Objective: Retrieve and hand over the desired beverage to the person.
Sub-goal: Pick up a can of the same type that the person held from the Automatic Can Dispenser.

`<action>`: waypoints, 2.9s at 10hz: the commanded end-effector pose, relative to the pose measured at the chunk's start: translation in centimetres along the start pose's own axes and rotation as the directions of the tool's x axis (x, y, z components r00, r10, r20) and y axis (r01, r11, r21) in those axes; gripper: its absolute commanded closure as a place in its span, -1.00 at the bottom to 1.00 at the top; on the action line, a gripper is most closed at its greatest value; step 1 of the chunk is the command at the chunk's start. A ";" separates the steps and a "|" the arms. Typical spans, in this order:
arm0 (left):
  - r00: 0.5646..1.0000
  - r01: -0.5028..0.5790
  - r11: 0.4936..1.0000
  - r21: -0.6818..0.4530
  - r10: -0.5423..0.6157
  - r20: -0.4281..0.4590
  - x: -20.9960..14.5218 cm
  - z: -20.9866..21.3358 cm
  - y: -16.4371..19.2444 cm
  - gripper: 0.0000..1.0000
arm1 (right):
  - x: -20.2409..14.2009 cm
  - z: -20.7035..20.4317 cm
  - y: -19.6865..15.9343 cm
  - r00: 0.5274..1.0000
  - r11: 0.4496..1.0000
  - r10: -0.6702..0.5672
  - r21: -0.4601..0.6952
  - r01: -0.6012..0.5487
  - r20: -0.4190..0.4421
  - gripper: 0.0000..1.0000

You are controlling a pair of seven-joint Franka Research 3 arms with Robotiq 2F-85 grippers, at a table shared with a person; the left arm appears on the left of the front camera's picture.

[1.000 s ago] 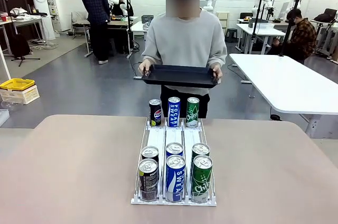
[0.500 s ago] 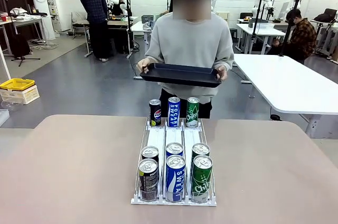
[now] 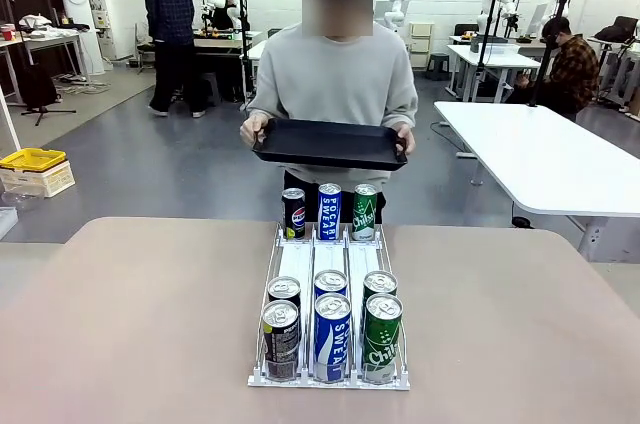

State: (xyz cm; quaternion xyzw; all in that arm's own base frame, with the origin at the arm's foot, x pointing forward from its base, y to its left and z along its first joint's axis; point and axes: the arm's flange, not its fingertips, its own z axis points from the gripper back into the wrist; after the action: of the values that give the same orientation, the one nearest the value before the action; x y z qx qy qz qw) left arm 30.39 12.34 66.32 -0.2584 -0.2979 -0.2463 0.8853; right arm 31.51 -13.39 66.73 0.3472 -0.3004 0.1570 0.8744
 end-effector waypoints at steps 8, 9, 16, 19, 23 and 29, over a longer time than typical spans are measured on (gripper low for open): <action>1.000 0.011 1.000 -0.013 -0.011 0.014 0.1 0.0 0.0 -1.00 | 0.1 0.0 0.0 1.000 0.999 0.017 0.029 -0.018 0.014 -1.00; 1.000 0.011 1.000 -0.013 -0.011 0.014 0.1 0.0 0.0 -1.00 | 0.1 0.0 0.0 1.000 0.999 0.017 0.029 -0.018 0.014 -1.00; 1.000 0.011 1.000 -0.013 -0.011 0.014 0.1 0.0 0.0 -1.00 | 0.1 0.0 0.0 1.000 0.999 0.017 0.029 -0.018 0.014 -1.00; 1.000 0.011 1.000 -0.013 -0.011 0.014 0.1 0.0 0.0 -1.00 | 0.1 0.0 0.0 1.000 0.999 0.017 0.029 -0.018 0.014 -1.00; 1.000 0.011 1.000 -0.013 -0.011 0.014 0.1 0.0 0.0 -1.00 | 0.1 0.0 0.0 1.000 0.999 0.017 0.029 -0.018 0.014 -1.00; 0.942 0.077 0.983 0.167 -0.017 -0.335 8.3 -8.6 -9.6 -1.00 | 0.1 0.0 0.0 1.000 0.999 0.017 0.029 -0.018 0.014 -1.00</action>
State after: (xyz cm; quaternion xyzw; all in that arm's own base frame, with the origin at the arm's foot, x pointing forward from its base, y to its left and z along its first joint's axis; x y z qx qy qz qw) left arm 32.54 0.97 67.49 -0.1686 -0.2171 -0.2639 0.9245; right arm 31.51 -13.33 66.79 0.3463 -0.3004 0.1578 0.8746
